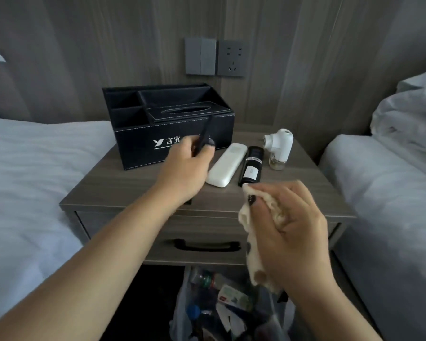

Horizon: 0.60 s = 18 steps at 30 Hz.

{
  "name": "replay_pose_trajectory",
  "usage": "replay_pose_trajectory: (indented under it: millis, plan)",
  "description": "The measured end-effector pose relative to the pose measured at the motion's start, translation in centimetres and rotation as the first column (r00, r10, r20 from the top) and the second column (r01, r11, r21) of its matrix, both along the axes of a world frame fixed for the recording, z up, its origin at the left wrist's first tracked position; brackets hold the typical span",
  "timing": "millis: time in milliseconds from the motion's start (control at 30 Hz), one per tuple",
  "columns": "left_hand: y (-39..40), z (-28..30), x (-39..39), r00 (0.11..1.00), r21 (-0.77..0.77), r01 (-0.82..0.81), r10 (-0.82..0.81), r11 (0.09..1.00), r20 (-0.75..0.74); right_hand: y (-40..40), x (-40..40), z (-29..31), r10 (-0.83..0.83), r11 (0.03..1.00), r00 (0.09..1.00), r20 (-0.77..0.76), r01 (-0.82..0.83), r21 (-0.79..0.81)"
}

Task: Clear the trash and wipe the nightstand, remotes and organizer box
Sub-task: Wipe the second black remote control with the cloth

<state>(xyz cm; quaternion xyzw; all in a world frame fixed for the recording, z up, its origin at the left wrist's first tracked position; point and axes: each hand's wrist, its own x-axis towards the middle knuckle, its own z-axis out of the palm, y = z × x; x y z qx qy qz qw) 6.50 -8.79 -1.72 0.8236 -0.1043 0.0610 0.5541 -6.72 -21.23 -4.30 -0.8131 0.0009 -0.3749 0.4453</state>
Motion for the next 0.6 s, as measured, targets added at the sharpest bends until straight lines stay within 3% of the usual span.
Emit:
replay_pose_trajectory:
  millis: [67,133,333,500,600]
  plan:
    - [-2.4,-0.4,2.0,0.999,0.401,-0.036,0.019,0.915,0.045,-1.3,0.2,0.5,-0.053,0.995,0.998,-0.036,0.056,0.088]
    - [-3.9,-0.6,3.5,0.999,0.569,-0.043,0.044,0.822,0.013,-2.0,0.1,0.7,-0.070,0.986,0.994,-0.078,0.081,0.144]
    - [-4.1,-1.1,5.4,0.990,0.738,-0.136,0.059,0.660,0.130,-2.4,-0.2,0.5,-0.068,0.991,0.989,-0.134,0.082,0.104]
    - [-3.5,-2.1,5.4,0.982,0.649,-0.174,0.081,0.740,0.171,-2.3,-0.4,0.5,-0.051,0.995,0.991,-0.126,0.061,0.075]
    - [-3.8,-2.2,5.4,0.985,0.683,-0.154,0.054,0.714,0.166,-1.9,-0.1,0.3,-0.043,0.996,0.990,-0.134,0.054,0.076]
